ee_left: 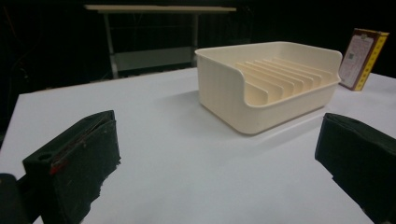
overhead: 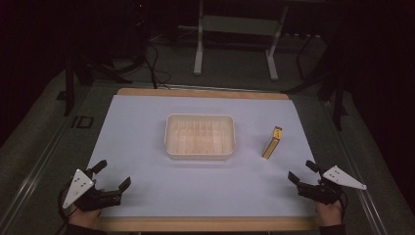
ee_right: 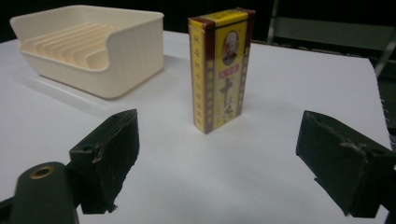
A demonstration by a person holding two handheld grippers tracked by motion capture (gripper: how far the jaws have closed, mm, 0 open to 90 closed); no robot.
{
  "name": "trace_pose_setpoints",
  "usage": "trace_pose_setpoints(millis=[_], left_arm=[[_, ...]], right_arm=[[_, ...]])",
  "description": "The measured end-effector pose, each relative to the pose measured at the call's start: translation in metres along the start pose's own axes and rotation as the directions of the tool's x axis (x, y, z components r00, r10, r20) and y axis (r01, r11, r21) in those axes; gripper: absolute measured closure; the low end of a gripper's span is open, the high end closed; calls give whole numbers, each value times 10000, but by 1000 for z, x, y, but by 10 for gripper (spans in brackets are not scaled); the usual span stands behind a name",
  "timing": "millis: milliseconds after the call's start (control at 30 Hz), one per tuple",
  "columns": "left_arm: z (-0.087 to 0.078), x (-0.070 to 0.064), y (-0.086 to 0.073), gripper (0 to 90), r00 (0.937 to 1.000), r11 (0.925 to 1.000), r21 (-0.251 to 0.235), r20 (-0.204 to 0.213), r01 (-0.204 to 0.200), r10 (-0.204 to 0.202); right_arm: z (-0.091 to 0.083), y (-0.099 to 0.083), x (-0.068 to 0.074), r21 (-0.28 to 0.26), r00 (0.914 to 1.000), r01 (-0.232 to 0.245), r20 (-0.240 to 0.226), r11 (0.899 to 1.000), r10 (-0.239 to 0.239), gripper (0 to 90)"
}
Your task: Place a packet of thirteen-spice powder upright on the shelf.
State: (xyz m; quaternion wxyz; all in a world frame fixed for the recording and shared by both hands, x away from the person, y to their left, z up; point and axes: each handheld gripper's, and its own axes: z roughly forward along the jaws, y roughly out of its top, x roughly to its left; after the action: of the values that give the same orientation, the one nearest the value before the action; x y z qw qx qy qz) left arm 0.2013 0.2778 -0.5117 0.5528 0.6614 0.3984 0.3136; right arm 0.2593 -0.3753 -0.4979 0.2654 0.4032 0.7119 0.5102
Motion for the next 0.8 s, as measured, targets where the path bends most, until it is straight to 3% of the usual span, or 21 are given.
trace_pose_setpoints(millis=[200,500,800], left_arm=[[0,0,0,0,10000,10000,58,-14,29,-29],[-1,0,0,0,10000,10000,49,-43,72,-72],[-3,0,0,0,9999,9999,-40,-35,149,-149]], right_arm=[[-1,0,-3,95,9997,-231,-79,9997,232,136],[1,0,-3,317,9999,-146,-52,9994,147,141],[5,10,-13,219,9962,111,-861,9997,-91,157]])
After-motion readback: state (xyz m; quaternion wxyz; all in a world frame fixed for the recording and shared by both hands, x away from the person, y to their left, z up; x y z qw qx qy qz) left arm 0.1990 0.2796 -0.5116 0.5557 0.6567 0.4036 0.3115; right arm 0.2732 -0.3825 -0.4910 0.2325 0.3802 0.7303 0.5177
